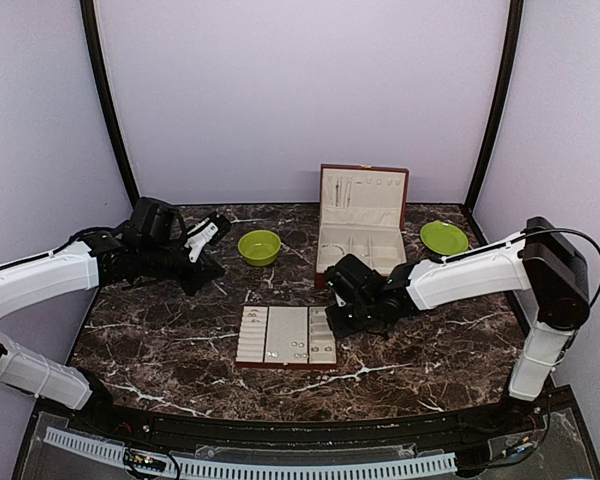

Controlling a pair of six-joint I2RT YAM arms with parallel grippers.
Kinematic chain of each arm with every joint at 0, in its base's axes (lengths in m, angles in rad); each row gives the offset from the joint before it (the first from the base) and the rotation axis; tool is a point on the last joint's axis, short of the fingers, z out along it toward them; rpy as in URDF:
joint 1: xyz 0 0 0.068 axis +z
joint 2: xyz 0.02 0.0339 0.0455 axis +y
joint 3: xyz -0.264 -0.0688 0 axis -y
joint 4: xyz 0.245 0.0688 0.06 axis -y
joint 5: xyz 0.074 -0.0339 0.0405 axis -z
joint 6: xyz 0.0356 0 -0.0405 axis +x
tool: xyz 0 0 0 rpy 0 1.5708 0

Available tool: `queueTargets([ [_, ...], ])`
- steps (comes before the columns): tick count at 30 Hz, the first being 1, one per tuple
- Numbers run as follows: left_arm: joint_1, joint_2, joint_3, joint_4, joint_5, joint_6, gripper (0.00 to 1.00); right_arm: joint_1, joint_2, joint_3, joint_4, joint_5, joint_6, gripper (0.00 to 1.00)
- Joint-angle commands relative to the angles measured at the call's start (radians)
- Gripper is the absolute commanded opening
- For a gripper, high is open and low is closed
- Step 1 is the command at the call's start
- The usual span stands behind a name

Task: Organize the mixed jewelry
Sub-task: Adjust the compartment layer at the center of the board.

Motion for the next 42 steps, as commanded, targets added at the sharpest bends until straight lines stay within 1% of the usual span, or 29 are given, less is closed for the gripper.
queueTargets([
  [1,-0.004,-0.019,-0.005,0.018,0.02,0.004,0.0,-0.046,-0.052,-0.023,0.047,-0.005,-0.2,0.14],
  [5,-0.007,-0.02,-0.007,0.018,0.021,0.004,0.0,-0.061,-0.085,-0.017,0.047,-0.026,-0.223,0.18],
  [7,-0.009,-0.02,-0.007,0.019,0.021,0.005,0.0,-0.06,-0.112,-0.023,0.049,-0.047,-0.206,0.23],
  [8,-0.01,-0.02,-0.008,0.019,0.021,0.004,0.0,-0.06,-0.13,-0.03,0.049,-0.053,-0.191,0.27],
  [13,-0.016,-0.02,-0.008,0.02,0.019,0.006,0.0,-0.059,-0.252,-0.101,0.048,-0.074,-0.06,0.47],
  [17,-0.024,-0.019,-0.01,0.02,0.014,0.007,0.0,-0.04,-0.37,-0.18,0.053,-0.111,0.068,0.58],
  [24,-0.038,-0.017,-0.011,0.016,-0.003,0.01,0.0,0.058,-0.477,-0.319,0.084,-0.169,0.302,0.7],
  [27,-0.047,-0.014,-0.013,0.015,-0.007,0.011,0.0,0.102,-0.499,-0.381,0.136,-0.193,0.392,0.74],
  [31,-0.06,-0.006,-0.012,0.011,-0.021,0.014,0.0,0.136,-0.496,-0.461,0.268,-0.232,0.469,0.77],
  [35,-0.071,0.0,-0.013,0.009,-0.034,0.019,0.0,0.158,-0.45,-0.462,0.339,-0.262,0.478,0.76],
  [36,-0.074,0.002,-0.013,0.008,-0.037,0.019,0.0,0.163,-0.433,-0.454,0.35,-0.267,0.475,0.74],
  [39,-0.082,0.008,-0.012,0.007,-0.045,0.022,0.0,0.178,-0.367,-0.424,0.386,-0.292,0.465,0.66],
  [42,-0.088,0.011,-0.01,0.006,-0.05,0.024,0.0,0.193,-0.316,-0.395,0.414,-0.312,0.461,0.63],
])
